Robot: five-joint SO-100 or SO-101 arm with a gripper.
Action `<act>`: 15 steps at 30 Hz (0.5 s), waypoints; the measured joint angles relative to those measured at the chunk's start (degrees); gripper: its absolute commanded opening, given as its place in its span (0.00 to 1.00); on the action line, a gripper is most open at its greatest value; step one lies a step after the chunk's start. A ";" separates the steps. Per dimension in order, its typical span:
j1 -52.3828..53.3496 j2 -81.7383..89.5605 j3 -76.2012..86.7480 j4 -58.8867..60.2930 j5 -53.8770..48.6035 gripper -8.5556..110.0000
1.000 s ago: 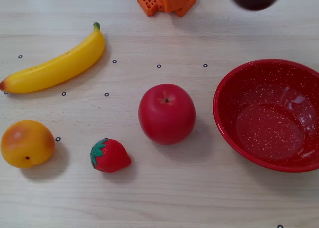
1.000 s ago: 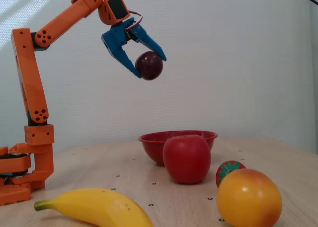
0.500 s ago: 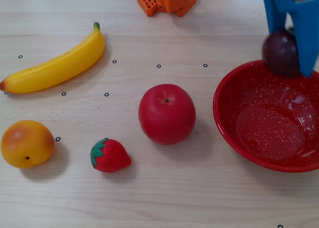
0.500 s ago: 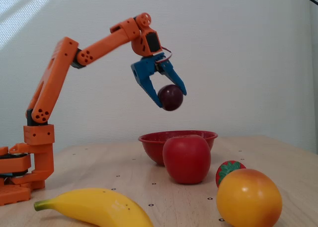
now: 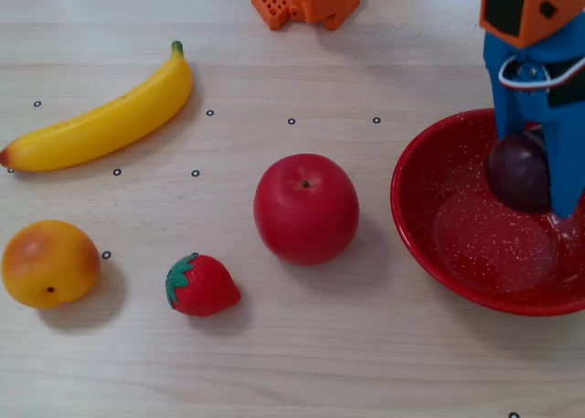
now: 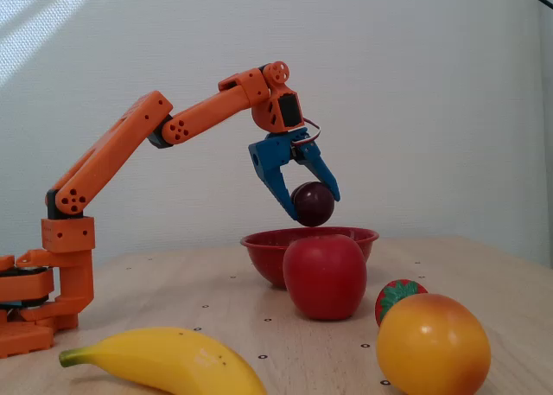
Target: Put the plum in the red bowl.
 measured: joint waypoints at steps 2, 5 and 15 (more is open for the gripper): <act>0.00 0.09 0.00 -0.79 0.09 0.34; 0.09 0.09 0.70 -1.41 0.18 0.41; 0.09 0.26 5.98 -1.85 0.26 0.46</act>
